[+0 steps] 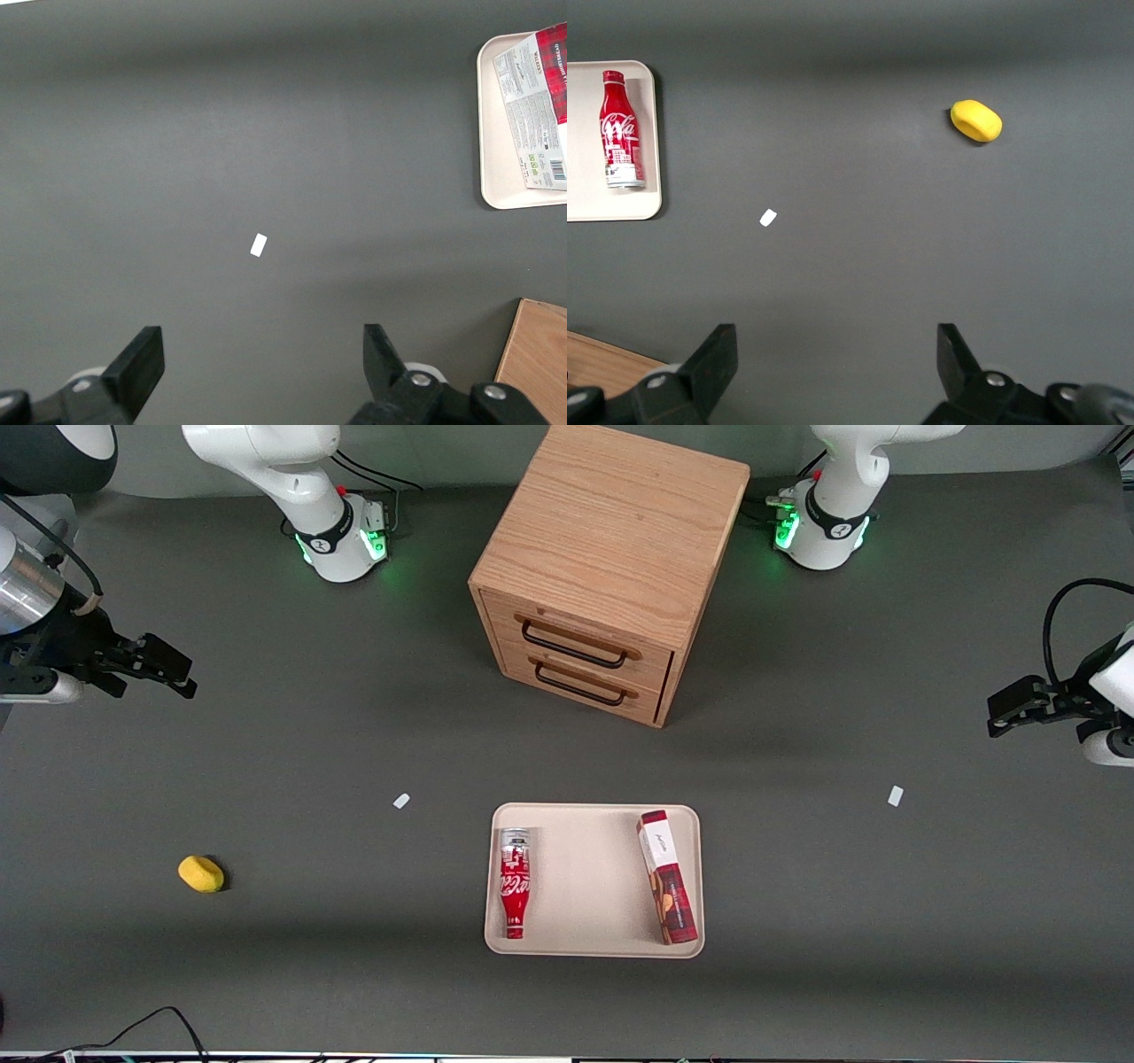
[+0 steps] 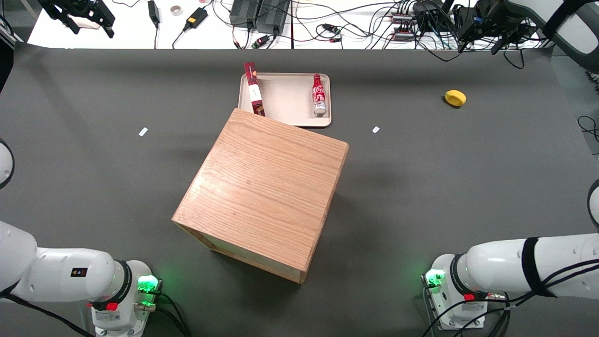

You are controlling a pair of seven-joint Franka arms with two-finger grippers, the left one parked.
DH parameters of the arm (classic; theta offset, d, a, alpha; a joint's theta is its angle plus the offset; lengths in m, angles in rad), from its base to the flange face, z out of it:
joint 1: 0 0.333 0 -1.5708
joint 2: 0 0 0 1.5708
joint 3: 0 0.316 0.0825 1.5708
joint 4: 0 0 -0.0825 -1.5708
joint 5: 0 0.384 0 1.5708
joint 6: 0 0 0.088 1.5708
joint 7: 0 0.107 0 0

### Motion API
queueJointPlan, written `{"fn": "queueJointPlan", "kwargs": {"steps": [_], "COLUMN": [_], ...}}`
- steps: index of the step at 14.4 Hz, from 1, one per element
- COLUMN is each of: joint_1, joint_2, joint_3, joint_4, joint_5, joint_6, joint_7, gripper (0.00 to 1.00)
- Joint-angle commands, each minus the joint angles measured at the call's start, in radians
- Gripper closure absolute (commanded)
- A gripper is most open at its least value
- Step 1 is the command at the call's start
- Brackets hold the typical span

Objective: Place coke bottle on tray

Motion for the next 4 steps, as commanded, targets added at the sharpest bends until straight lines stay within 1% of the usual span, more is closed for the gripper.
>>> {"fn": "queueJointPlan", "kwargs": {"steps": [1,4], "joint_1": [0.018,0.019], "joint_2": [0.004,0.021], "joint_3": [-0.012,-0.012], "joint_4": [-0.001,0.011], "joint_5": [0.033,0.033], "joint_6": [0.011,0.006], "joint_7": [-0.016,-0.016], "gripper": [0.00,0.00]}}
